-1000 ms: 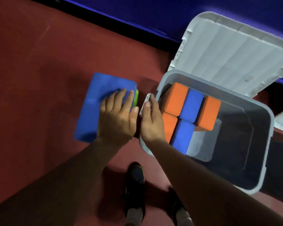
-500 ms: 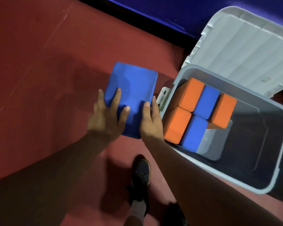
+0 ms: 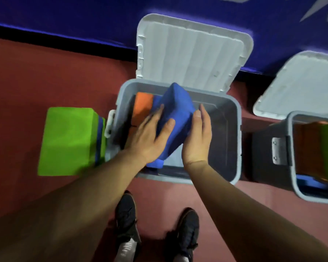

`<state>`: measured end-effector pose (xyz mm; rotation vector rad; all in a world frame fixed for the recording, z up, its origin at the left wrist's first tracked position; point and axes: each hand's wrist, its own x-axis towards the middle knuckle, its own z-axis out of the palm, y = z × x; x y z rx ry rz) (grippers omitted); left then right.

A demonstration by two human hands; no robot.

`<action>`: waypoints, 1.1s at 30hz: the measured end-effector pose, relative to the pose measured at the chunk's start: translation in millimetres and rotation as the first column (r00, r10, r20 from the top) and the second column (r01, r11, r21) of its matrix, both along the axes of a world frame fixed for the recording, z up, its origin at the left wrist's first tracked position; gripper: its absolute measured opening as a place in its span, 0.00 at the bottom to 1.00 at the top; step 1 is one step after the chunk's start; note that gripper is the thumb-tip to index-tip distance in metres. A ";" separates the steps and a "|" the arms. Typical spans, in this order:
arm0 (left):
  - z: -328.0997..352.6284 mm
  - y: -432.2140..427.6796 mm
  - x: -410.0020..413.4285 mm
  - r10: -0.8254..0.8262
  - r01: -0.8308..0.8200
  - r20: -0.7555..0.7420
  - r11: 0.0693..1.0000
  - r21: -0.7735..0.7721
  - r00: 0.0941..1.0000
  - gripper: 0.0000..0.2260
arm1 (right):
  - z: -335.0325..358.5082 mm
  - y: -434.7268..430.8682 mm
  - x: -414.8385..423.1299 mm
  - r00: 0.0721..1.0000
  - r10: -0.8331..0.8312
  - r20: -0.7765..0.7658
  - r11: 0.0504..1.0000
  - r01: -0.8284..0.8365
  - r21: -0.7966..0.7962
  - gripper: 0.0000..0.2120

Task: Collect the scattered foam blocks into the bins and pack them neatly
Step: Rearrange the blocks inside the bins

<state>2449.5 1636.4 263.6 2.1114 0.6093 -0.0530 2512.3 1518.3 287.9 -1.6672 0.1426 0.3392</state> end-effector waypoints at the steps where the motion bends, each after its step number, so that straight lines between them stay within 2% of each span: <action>1: 3.8 -23.0 12.3 -0.014 0.014 0.000 0.998 -0.068 1.000 0.47 | 4.1 -17.6 5.9 0.999 -0.027 0.034 0.999 0.029 -0.037 0.20; 3: 11.7 -67.1 32.5 -0.029 0.032 0.022 0.987 -0.160 0.999 0.46 | 10.0 -52.9 12.2 0.993 -0.081 0.082 0.991 0.090 -0.103 0.20; 7: 21.7 -139.7 55.6 -0.069 0.072 0.019 0.966 -0.247 0.997 0.33 | 3.5 -115.7 16.6 0.991 -0.077 0.109 0.963 0.102 -0.248 0.27; 12: 6.3 -175.1 49.0 -0.126 0.103 -0.107 0.974 -0.200 0.986 0.27 | -15.4 -162.1 18.2 0.999 -0.004 -0.054 0.945 -0.014 -0.328 0.25; 16: -6.4 -164.4 41.1 -0.017 -0.003 -0.192 0.995 -0.101 0.981 0.23 | -36.6 -147.2 12.4 0.988 0.102 -0.115 0.943 -0.133 -0.306 0.28; 19: -20.6 -137.9 31.2 0.055 -0.061 -0.230 0.998 -0.020 0.972 0.24 | -52.7 -112.9 7.0 0.965 0.195 -0.175 0.940 -0.235 -0.248 0.30; 22: -36.7 -111.3 18.6 0.088 -0.091 -0.255 0.996 -0.002 0.963 0.25 | -72.1 -82.5 1.4 0.938 0.302 -0.169 0.913 -0.336 -0.233 0.29; 25: -55.0 -94.0 15.7 0.103 -0.101 -0.277 0.995 0.022 0.955 0.24 | -93.5 -64.9 -0.8 0.926 0.309 -0.219 0.909 -0.355 -0.220 0.31; 29: -90.1 -87.1 13.7 0.091 -0.088 -0.228 0.996 0.025 0.969 0.26 | -126.4 -58.4 -1.8 0.918 0.303 -0.255 0.896 -0.365 -0.252 0.28; 31: -110.4 -86.1 13.1 0.070 -0.052 -0.211 0.994 0.092 0.975 0.32 | -145.4 -56.8 -0.4 0.914 0.307 -0.266 0.883 -0.377 -0.280 0.27; 33: -129.1 -85.1 11.4 0.087 -0.023 -0.273 0.973 0.230 0.958 0.34 | -162.8 -57.8 0.5 0.911 0.307 -0.276 0.865 -0.388 -0.317 0.27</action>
